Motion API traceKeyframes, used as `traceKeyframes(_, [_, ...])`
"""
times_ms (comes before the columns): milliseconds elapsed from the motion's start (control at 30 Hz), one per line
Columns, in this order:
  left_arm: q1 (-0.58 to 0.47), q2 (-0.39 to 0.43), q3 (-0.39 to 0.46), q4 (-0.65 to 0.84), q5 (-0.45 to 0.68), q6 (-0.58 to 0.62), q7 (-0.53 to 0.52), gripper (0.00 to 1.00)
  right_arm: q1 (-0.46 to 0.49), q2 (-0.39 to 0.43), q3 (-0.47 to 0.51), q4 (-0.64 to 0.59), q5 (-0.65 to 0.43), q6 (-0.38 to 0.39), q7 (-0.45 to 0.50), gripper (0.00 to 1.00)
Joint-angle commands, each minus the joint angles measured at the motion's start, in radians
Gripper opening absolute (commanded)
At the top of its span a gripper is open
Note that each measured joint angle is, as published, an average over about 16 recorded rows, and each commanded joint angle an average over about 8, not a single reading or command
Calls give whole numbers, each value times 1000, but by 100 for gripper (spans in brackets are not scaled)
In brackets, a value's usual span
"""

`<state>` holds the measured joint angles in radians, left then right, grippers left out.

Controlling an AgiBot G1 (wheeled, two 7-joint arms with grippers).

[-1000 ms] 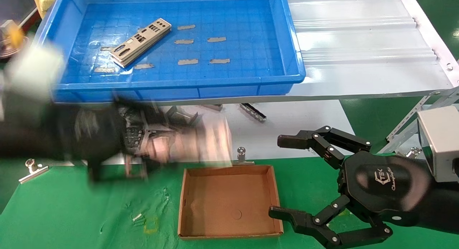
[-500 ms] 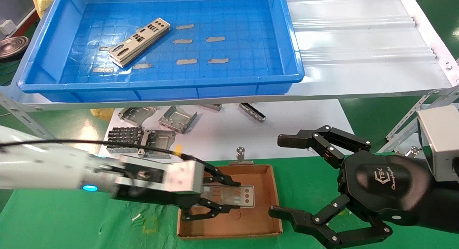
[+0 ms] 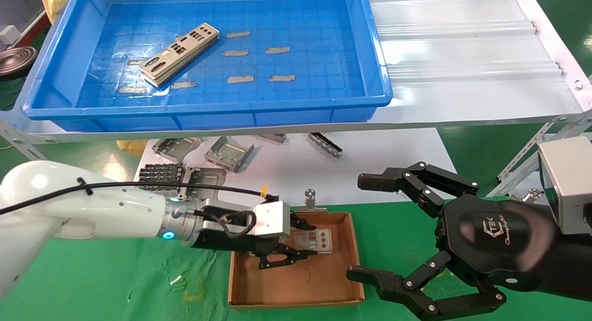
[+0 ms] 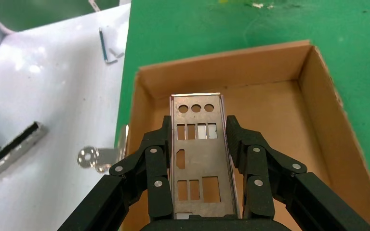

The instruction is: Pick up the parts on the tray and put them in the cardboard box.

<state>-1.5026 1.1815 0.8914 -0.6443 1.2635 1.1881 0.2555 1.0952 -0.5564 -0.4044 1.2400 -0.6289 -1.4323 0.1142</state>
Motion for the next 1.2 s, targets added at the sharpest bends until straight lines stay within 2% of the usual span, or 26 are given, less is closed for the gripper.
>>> traceKeyframes(33, [-5,18,3,28,7,-8,13,97,0,0,0,0,0,0,0,100])
traceKeyframes(67, [-8,25,3,39,8,-10,19,100,0,0,0,0,0,0,0,100])
traceKeyframes(367, [-32,72,2,135,7,-11,58,100,0,0,0,0,0,0,0,100])
traceKeyframes(600, [-45,75,-11,177,-20,37,83,100,0,0,0,0,0,0,0,100])
traceKeyframes(833, [-42,37,-38,179,-78,125,88,100,0,0,0,0,0,0,0,100])
traceKeyframes(1200, [9,-65,-100,212,-224,310,20,100,0,0,0,0,0,0,0,100])
